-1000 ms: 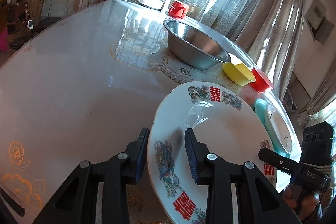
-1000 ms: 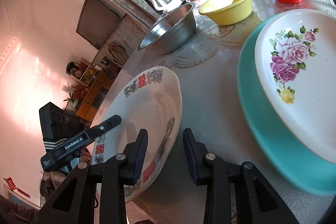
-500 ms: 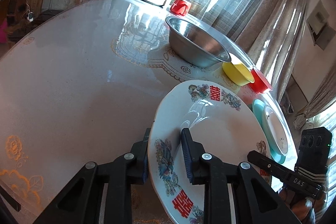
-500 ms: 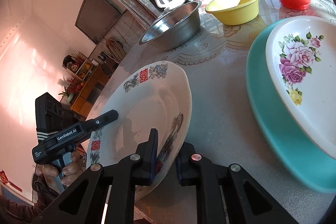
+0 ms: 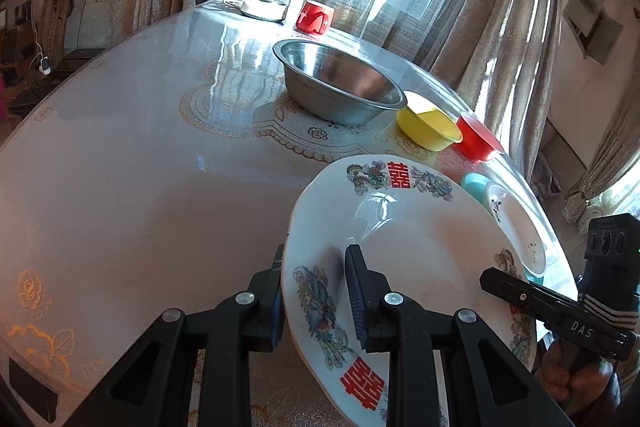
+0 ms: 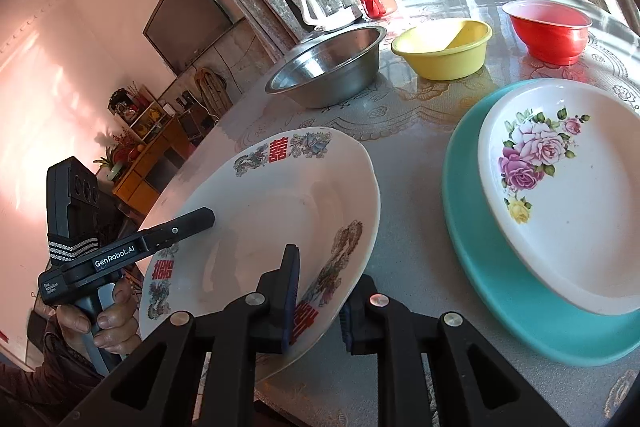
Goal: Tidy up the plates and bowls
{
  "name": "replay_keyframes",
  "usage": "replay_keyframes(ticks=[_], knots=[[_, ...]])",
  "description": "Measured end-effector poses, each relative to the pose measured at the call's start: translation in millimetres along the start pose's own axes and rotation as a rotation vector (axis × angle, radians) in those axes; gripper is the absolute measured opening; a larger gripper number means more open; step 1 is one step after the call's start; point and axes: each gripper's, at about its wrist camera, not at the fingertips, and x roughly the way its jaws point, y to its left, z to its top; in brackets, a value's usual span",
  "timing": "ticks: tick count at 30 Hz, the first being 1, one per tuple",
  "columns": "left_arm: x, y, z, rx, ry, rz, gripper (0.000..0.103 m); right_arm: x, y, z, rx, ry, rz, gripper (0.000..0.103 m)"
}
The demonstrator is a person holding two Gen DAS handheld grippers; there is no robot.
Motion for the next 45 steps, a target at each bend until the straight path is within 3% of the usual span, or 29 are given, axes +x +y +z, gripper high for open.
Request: replay_keyframes(ticks=[10,18,27,36,45], knots=[[9,-58,17,0.121,-0.001,-0.055,0.027,-44,-25,5,0.047,-0.092,-0.048,0.018],[32,-116,32,0.221,0.015,-0.116,0.027,-86,-60,10,0.116,-0.188,-0.139,0.018],[67,-166,40,0.302,0.061,-0.15,0.027,-111,-101,15,0.192,-0.235,-0.253,0.018],[94,-195,39,0.351,0.082,-0.145,0.027,-117,-129,21,0.217,-0.244,-0.348,0.019],[115,-197,37,0.343,0.11,-0.119,0.027,-103,-141,17,0.212,-0.219,-0.402,0.021]])
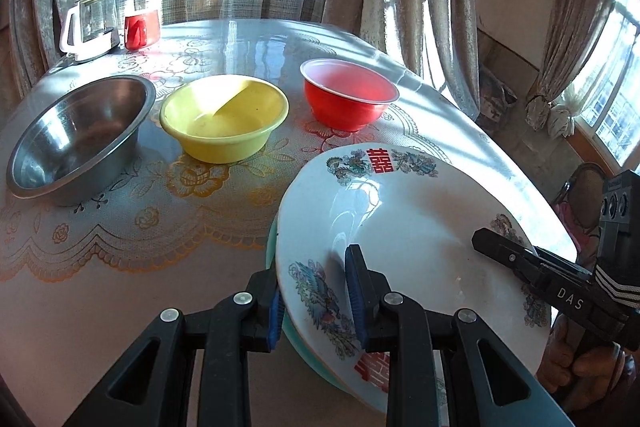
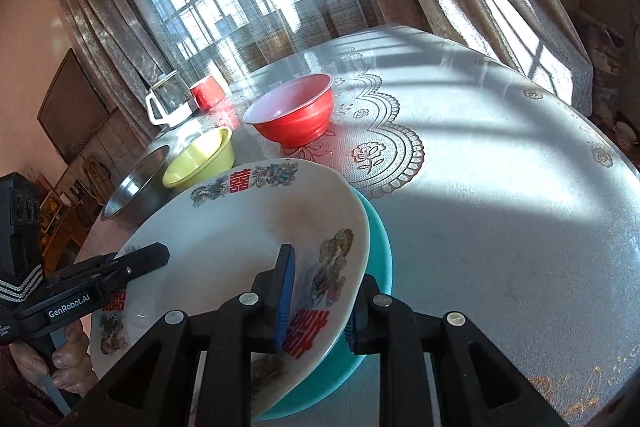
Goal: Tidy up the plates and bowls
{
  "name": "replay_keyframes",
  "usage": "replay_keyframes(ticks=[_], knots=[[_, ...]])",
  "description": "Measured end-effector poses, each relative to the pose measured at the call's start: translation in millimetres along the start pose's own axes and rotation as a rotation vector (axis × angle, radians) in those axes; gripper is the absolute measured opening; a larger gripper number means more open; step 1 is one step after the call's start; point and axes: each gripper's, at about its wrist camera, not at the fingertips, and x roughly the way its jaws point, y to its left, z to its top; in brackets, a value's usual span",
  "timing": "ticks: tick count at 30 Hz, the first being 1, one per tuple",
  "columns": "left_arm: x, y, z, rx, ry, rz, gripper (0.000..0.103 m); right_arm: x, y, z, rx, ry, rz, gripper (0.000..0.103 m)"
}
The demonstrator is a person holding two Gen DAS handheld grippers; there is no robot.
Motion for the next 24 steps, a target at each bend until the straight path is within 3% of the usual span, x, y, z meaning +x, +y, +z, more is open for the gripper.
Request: replay_keyframes(ticks=[15,24], knots=[[5.1,-1.3,-3.3,-0.004,-0.001,0.009,0.032,1.7,5.9,-0.3,-0.054,-0.034,-0.064,0.022],[-2.2,-3.3,-5.2,-0.016,-0.017,0.037,0.032,-1.2,6.0,-1.4,-0.019,-0.004,-0.042,0.028]])
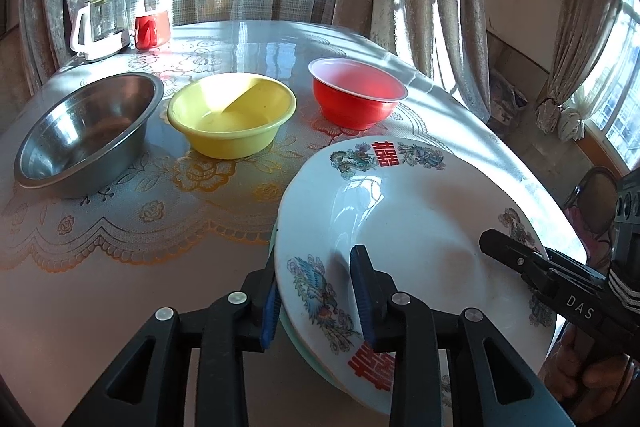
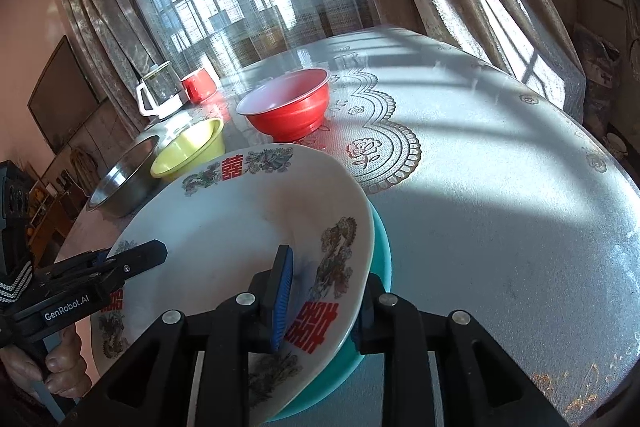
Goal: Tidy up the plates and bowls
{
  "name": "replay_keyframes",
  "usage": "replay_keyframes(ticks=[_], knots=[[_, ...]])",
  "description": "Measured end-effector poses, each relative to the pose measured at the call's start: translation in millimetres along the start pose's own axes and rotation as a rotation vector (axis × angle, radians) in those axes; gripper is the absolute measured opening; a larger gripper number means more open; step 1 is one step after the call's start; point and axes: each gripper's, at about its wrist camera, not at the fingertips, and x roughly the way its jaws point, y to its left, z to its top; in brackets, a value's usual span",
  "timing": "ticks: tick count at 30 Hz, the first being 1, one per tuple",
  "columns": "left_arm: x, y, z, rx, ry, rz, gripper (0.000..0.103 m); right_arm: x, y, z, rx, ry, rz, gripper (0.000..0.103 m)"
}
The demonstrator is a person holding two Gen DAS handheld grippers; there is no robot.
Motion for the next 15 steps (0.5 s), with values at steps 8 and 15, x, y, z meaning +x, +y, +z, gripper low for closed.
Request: replay_keyframes(ticks=[8,15], knots=[[-17,6,-6,-0.028,-0.028,0.0,0.033,-12,2,-4,0.009,-0.013,0.007,0.033],[-28,3,-16,-0.021,-0.039,-0.004,0.034,-25,5,-13,-0.012,-0.054,-0.038,0.028]])
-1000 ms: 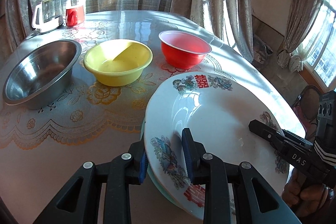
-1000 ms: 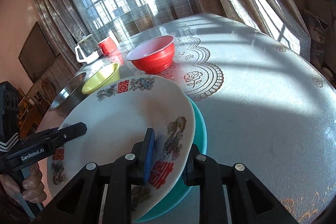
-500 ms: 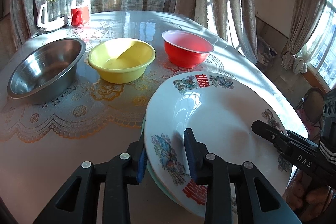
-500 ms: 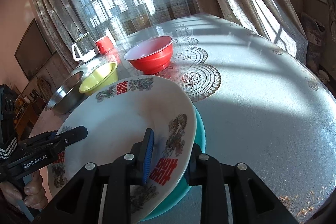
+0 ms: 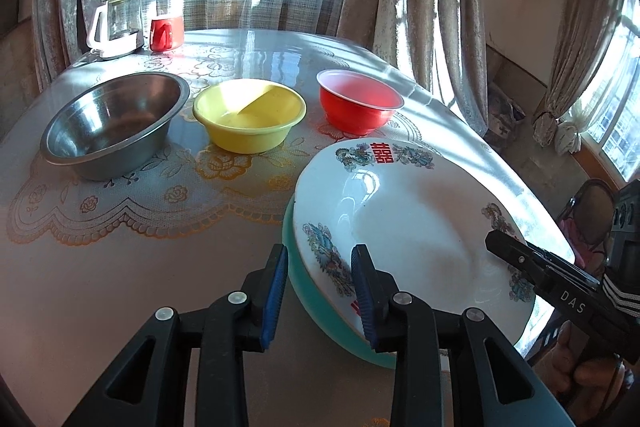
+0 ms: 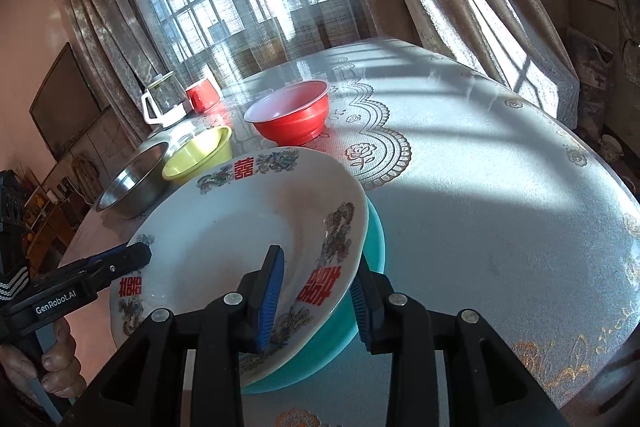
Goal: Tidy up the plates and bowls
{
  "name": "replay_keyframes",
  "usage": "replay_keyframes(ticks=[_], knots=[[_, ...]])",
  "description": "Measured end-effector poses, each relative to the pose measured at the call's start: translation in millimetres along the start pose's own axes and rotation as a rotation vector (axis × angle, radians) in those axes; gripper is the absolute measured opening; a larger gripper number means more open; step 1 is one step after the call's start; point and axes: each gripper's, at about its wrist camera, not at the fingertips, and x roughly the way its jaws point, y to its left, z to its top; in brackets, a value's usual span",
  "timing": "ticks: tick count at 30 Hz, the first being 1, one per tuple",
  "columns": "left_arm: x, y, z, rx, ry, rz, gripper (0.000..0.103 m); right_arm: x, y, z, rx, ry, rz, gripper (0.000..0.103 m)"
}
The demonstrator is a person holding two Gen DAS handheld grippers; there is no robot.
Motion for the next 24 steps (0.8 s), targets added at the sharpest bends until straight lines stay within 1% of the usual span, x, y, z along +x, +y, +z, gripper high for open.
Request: replay_keyframes(ticks=[1,12,16,20,22,24], knots=[[0,-2,-1,0.009,-0.001,0.005,0.034,0,1,-1,-0.004,0.0,-0.009,0.024],[1,-11,-5,0.042,-0.002,0.031,0.033,0,0,-2,0.007,-0.014,-0.021,0.024],[-2,-9,-6,0.032,-0.003,0.024,0.034,-1,-1,-2,0.023,-0.008,-0.015,0.024],[-11,-3,-7,0.016,-0.02,0.025,0.036,-4,-4,0,0.049,-0.002,-0.015,0.026],[-16,3,-7,0.0,-0.029,0.025,0.037,-7,-4,1,0.06,-0.012,-0.015,0.03],[-23,10,-7,-0.015,-0.043,0.035,0.037,-13,-4,5,0.069,-0.029,-0.02,0.031]])
